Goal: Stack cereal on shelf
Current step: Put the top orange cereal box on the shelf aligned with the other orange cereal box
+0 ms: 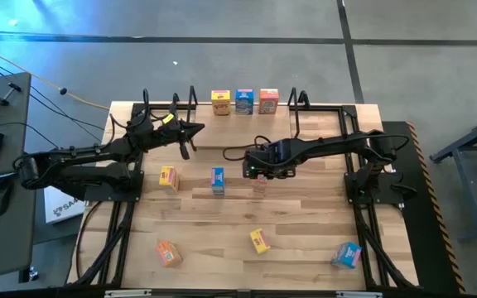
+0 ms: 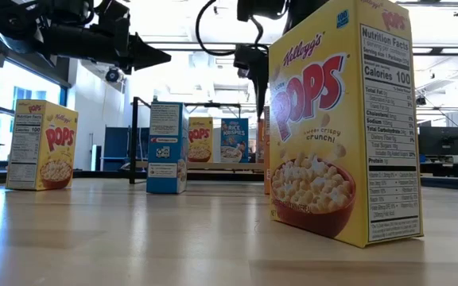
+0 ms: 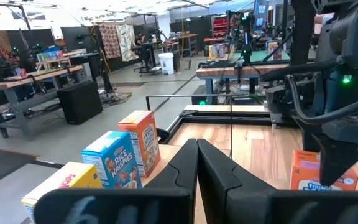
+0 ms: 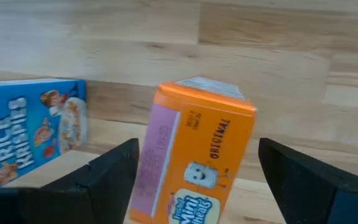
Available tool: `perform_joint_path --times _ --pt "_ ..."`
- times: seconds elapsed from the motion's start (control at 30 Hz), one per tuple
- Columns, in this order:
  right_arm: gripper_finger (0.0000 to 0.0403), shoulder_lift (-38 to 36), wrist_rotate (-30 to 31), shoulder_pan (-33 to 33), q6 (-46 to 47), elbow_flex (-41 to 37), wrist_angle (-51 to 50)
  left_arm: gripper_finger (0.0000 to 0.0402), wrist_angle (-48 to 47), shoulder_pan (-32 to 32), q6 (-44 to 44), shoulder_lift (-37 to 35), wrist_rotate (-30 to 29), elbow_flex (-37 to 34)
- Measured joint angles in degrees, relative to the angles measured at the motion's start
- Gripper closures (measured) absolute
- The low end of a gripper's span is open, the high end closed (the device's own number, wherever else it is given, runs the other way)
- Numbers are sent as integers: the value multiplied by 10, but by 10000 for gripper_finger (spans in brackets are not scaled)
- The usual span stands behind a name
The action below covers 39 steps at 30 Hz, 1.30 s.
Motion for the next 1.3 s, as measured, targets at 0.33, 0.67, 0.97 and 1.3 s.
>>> perform_joint_path --times 0.33,0.67,0.97,1.3 --pt "157 0 -1 -3 -15 0 -6 401 -1 0 0 0 0 0" --pt "167 0 -48 -14 -124 33 -32 401 -10 20 -4 0 -1 0" --pt "167 0 -57 -47 -312 150 -90 401 -26 44 -7 0 -1 0" --pt "107 11 -60 -18 -325 135 -137 401 -26 48 -6 0 0 0"
